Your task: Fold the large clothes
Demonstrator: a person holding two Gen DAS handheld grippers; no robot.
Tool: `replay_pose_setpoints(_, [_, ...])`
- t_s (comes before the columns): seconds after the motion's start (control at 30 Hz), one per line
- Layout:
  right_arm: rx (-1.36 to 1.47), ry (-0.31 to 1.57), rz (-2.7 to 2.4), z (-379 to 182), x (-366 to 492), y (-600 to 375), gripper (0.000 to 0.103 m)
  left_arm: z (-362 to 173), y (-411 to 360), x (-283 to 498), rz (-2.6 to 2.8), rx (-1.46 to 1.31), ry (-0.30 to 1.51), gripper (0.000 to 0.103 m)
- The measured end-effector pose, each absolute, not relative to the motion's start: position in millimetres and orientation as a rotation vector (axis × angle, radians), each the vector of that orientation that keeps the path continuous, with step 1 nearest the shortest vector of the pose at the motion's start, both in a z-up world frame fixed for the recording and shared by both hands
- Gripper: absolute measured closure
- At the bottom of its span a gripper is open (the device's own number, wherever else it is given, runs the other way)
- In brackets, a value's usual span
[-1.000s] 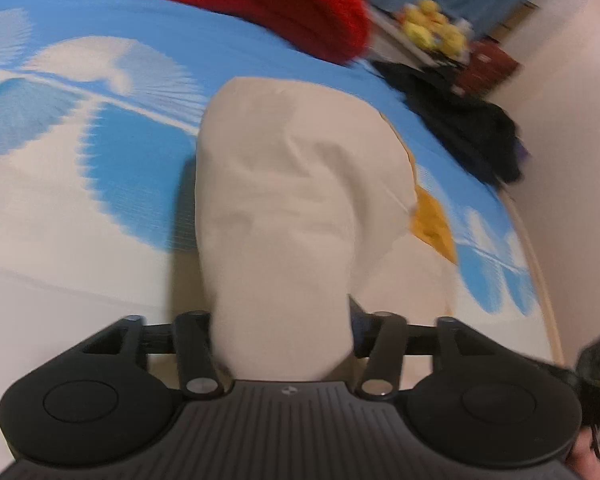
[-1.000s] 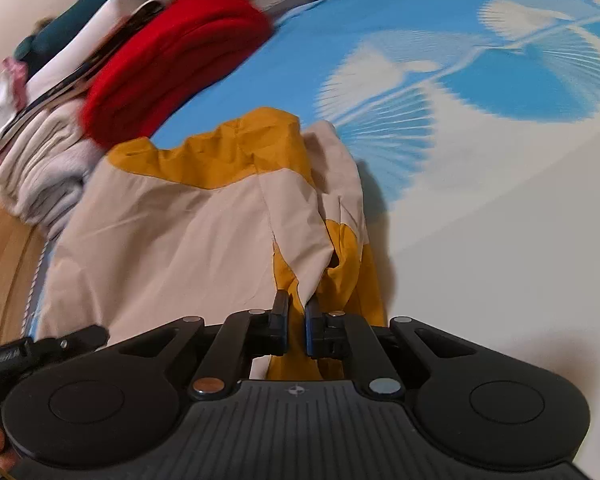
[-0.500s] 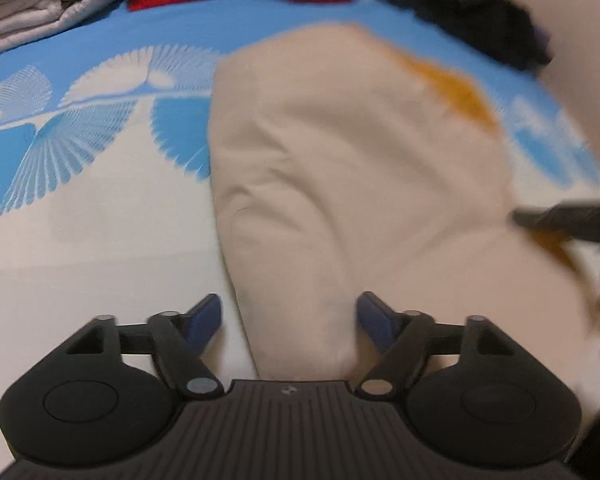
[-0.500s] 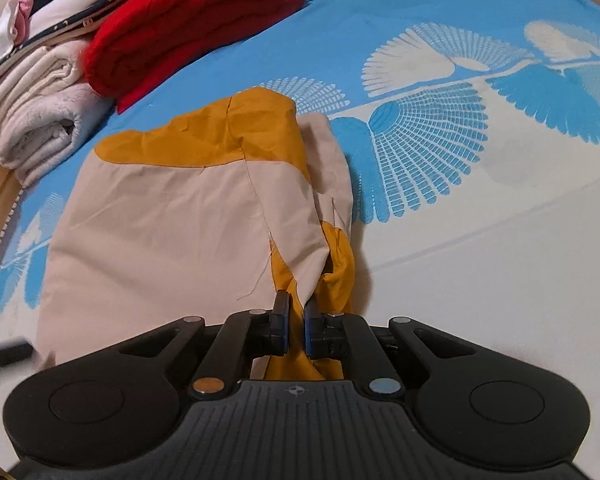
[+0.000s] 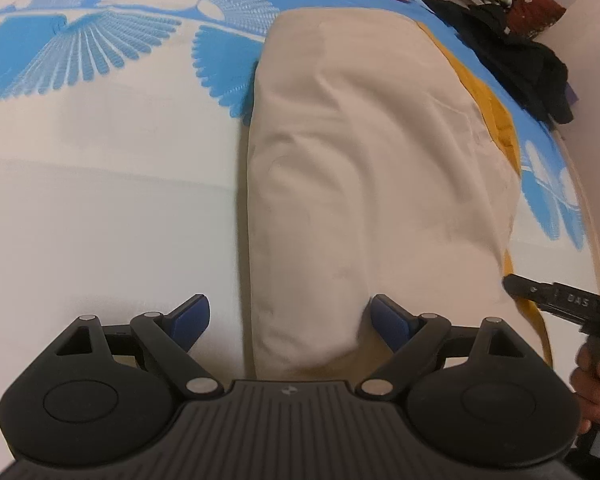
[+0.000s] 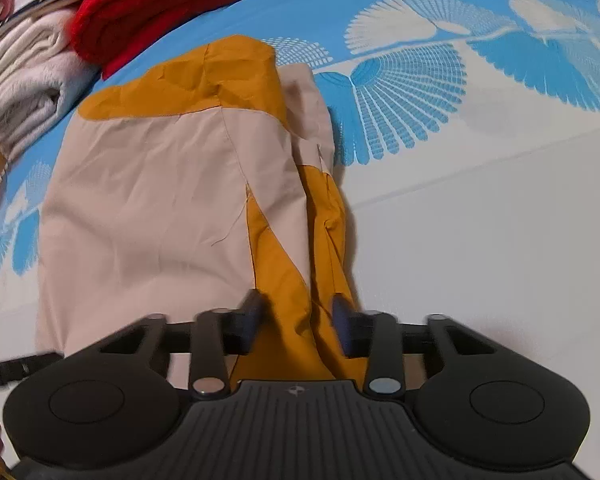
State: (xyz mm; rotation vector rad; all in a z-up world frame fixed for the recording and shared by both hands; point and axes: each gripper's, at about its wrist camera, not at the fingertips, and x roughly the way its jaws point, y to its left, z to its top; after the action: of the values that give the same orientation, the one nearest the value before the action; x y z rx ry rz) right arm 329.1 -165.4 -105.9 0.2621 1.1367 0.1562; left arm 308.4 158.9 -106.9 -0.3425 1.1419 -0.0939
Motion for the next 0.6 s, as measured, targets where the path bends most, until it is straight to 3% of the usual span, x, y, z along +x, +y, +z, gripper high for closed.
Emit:
replay_pose_setpoints(0.17, [0.231, 1.008, 0.115, -67.3, 310.1, -172.0, 0.070, -45.9, 128.7, 273.8, -0.013, -0.037, 0.942, 0.011])
replay_pose_setpoints(0.37, [0.123, 0.611, 0.116, 22.1, 222.9, -165.1, 0.054, 21.4, 106.1, 194.1, 0.114, -0.013, 0.691, 0.007])
replay_pose_setpoints(0.6, [0.103, 0.461, 0.108, 51.8, 115.4, -172.8, 0.044, 46.3, 65.1, 76.6, 0.166, -0.004, 0.544, 0.006])
